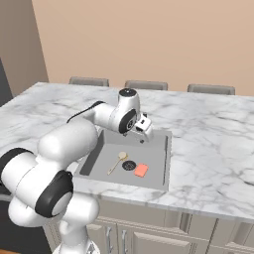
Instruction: Pick up the bar soap and dish brush from the sink, and place them back in the cabinet, and close the cabinet doors.
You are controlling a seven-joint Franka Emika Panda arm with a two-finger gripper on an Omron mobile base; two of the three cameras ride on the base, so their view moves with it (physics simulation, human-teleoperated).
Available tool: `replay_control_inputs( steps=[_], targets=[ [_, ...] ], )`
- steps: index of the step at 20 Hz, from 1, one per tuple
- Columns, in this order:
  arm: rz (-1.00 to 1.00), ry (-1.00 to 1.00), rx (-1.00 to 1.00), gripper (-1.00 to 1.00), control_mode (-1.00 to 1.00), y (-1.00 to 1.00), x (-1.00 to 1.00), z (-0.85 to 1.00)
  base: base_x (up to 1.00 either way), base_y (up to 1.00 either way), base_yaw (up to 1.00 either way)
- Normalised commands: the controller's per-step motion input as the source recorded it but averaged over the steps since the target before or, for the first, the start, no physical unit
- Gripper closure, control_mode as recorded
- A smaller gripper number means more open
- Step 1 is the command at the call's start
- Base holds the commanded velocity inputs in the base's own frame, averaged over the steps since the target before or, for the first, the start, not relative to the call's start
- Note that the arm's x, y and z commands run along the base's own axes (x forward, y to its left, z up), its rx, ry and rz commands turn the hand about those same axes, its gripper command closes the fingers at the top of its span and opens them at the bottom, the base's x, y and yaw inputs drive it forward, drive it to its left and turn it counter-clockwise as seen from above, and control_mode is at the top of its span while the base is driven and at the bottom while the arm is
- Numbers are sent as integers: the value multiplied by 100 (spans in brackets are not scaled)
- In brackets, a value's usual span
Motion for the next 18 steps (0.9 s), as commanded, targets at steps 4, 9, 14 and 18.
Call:
replay_control_inputs(
  steps=[4, 9, 14, 18],
  targets=[
    [0, 0, 1, -100, -100, -1, 5, -27, 0, 0, 0],
    [0, 0, 0, -100, -100, -2, 12, -33, 0, 0, 0],
    [0, 0, 0, -100, -100, -1, 13, -28, 0, 0, 0],
    [0, 0, 0, -100, -100, -2, 14, -30, 0, 0, 0]
  ],
)
